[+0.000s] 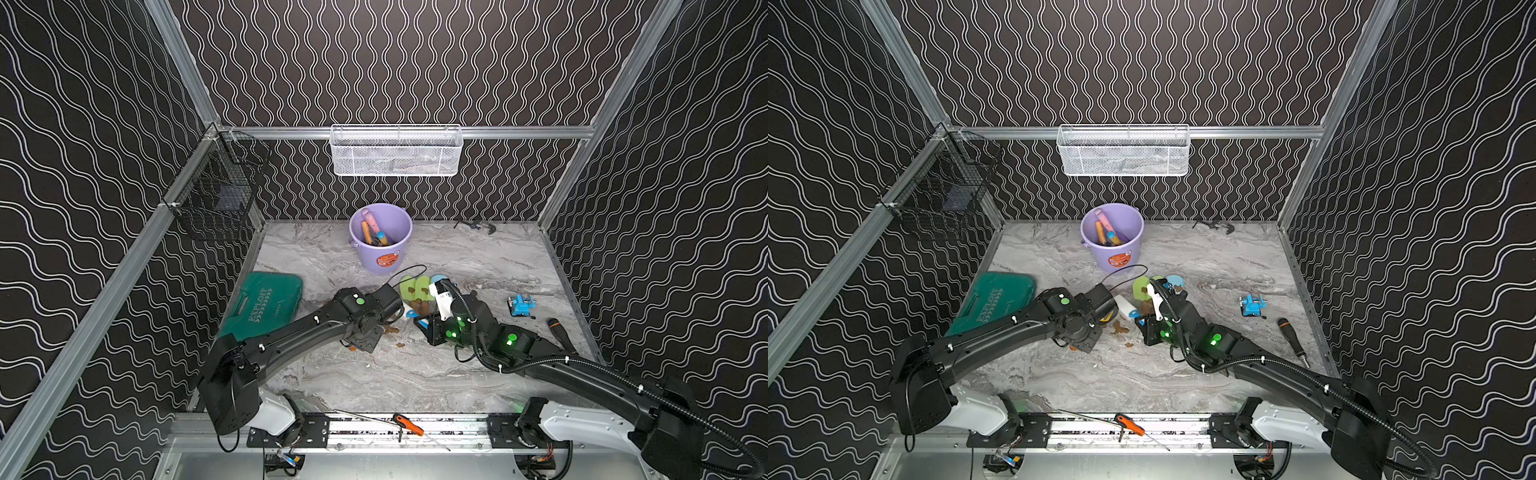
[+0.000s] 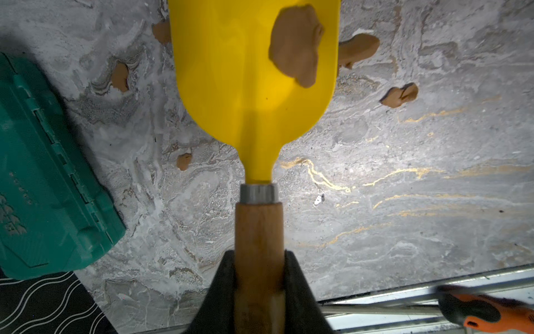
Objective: Brush the soil off the hand trowel and place it into the bucket
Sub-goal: Brush off the soil from the hand trowel.
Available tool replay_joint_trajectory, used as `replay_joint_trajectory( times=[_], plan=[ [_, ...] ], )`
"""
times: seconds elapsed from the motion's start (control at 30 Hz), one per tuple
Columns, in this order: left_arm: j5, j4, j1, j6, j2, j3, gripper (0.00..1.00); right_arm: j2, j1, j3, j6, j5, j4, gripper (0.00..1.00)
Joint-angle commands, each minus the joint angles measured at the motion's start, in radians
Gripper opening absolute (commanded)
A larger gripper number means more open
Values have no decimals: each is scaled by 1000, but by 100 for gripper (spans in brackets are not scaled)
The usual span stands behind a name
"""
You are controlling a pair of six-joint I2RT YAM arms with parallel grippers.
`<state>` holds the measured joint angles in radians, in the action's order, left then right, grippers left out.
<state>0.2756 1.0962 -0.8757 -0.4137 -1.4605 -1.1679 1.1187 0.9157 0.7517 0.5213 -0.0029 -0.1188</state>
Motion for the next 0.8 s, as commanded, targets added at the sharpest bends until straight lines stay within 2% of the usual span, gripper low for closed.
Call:
replay_joint_trajectory(
  times=[0.0,0.17,0.23,0.37,0.63,0.77],
  plan=[
    [-11,22,5,0,6,5,0,24,13,-8,-24,-118,114,0],
    [-14,27,9,1,16,7,0,109,40,-5,2,-211,185,0],
    [-13,31,11,5,20,8,0,148,40,4,25,-154,150,0],
    [-11,47,24,5,22,22,0,195,37,60,53,71,-20,0],
    [-24,72,41,-10,-6,28,0,156,16,107,35,145,-29,0],
    [-64,58,45,-5,-3,31,0,127,0,106,31,114,-13,0]
  ],
)
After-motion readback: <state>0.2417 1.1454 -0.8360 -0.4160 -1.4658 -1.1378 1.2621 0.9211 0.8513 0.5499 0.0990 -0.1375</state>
